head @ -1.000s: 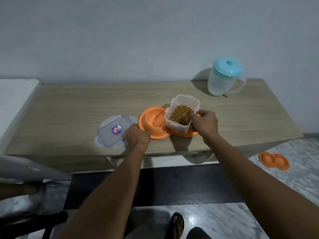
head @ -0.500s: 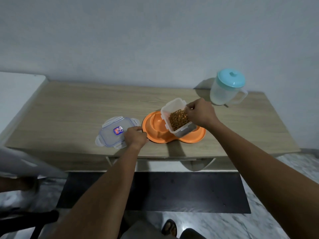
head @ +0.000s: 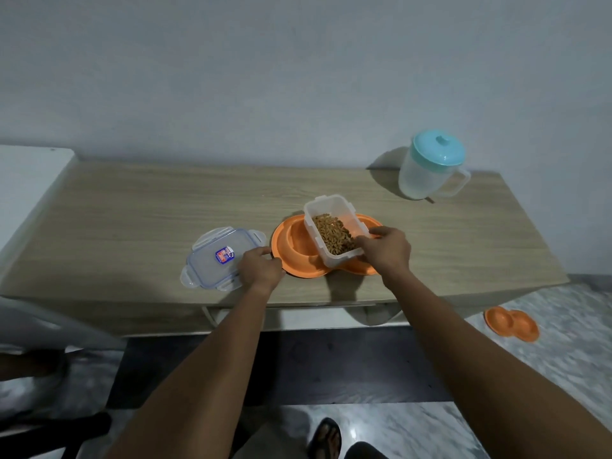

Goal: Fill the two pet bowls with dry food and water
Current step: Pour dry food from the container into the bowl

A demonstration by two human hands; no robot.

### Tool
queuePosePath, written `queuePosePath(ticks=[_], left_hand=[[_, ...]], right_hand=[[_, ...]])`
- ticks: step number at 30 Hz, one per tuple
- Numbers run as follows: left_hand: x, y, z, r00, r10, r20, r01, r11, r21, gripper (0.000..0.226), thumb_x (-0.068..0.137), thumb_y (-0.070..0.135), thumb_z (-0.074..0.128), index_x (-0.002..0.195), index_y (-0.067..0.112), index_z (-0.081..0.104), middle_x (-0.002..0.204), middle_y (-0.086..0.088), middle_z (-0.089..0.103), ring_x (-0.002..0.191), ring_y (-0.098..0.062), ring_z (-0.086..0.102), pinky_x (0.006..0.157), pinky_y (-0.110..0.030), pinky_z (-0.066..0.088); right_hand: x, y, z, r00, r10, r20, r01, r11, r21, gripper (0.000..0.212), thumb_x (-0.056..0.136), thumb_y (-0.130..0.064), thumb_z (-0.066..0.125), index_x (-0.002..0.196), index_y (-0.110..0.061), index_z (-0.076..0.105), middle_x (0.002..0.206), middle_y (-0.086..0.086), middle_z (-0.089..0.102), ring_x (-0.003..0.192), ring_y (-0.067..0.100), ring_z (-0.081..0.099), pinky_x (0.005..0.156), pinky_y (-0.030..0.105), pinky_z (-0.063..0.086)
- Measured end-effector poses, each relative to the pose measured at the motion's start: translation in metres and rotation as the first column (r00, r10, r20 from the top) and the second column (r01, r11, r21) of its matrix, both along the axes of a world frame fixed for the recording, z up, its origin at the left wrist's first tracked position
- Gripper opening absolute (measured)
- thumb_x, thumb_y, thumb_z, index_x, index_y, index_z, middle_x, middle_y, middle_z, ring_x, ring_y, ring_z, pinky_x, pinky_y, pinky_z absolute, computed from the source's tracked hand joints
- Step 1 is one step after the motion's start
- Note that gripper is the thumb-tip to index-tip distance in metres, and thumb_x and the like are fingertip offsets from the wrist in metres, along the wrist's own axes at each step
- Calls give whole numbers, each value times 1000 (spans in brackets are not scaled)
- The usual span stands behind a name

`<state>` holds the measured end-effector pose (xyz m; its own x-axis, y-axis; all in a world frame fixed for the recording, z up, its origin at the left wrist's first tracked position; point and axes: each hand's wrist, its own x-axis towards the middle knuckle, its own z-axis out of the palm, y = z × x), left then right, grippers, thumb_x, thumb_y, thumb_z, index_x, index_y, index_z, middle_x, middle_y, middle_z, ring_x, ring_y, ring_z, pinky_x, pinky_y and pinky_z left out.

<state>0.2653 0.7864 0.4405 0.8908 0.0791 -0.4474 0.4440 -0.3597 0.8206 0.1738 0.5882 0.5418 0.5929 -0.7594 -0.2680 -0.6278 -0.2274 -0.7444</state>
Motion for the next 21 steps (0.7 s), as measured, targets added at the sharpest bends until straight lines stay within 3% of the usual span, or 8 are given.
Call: queuePosePath(ticks=[3, 7, 10, 12, 16, 18, 21], left_hand=[[-3, -1, 2, 1000, -3, 22, 3, 1000, 25, 38, 64, 10, 71, 101, 16, 73, 78, -10, 76, 70, -30, 74, 72, -46, 63], [-5, -3, 4, 999, 0, 35, -1, 999, 34, 37, 71, 6, 73, 107, 14, 73, 84, -10, 76, 73, -29, 74, 73, -46, 63], [-4, -2, 2, 999, 6, 36, -7, 1000, 29, 40, 69, 9, 74, 109, 15, 73, 84, -10, 77, 74, -29, 75, 74, -46, 62], [-4, -3, 3, 1000, 3, 31, -4, 1000, 27, 38, 73, 7, 74, 110, 14, 72, 85, -10, 77, 74, -28, 75, 75, -46, 63], [-3, -1, -2, 1000, 9, 13, -9, 1000, -6, 38, 69, 8, 73, 106, 16, 73, 76, -9, 76, 69, -28, 75, 76, -45, 62], [-2, 0, -6, 1000, 16, 7, -16, 1000, -14, 41, 63, 11, 71, 103, 16, 73, 71, -8, 76, 67, -28, 75, 76, -46, 62], [-4, -2, -3, 1000, 24, 16, -24, 1000, -14, 37, 68, 7, 71, 104, 14, 74, 73, -10, 76, 66, -28, 75, 74, -45, 63]], right_hand=[[-13, 19, -3, 996, -83, 15, 80, 986, 149, 66, 83, -59, 66, 135, -20, 63, 129, 10, 67, 113, 31, 65, 94, 50, 57], [-19, 43, -16, 986, -114, 124, 26, 829, 558, 51, 96, -56, 41, 142, -34, 43, 126, 11, 64, 96, 37, 71, 66, 46, 64], [-18, 56, -20, 926, -279, 256, -9, 661, 751, 38, 106, -43, 35, 142, -31, 40, 117, 19, 69, 88, 33, 75, 80, 48, 64], [-19, 59, -20, 880, -368, 299, -35, 577, 816, 39, 107, -38, 40, 144, -27, 42, 124, 21, 65, 91, 35, 75, 87, 46, 62], [-28, 54, -20, 857, -368, 361, -45, 644, 764, 38, 106, -36, 50, 144, -34, 46, 126, 16, 66, 98, 37, 75, 90, 50, 60], [-33, 45, -16, 851, -337, 403, -24, 741, 671, 41, 103, -34, 57, 143, -36, 49, 126, 8, 66, 103, 34, 73, 88, 50, 61], [-40, 30, -9, 880, -196, 433, 7, 916, 402, 46, 91, -42, 70, 135, -40, 57, 127, -5, 67, 110, 23, 71, 85, 50, 62]])
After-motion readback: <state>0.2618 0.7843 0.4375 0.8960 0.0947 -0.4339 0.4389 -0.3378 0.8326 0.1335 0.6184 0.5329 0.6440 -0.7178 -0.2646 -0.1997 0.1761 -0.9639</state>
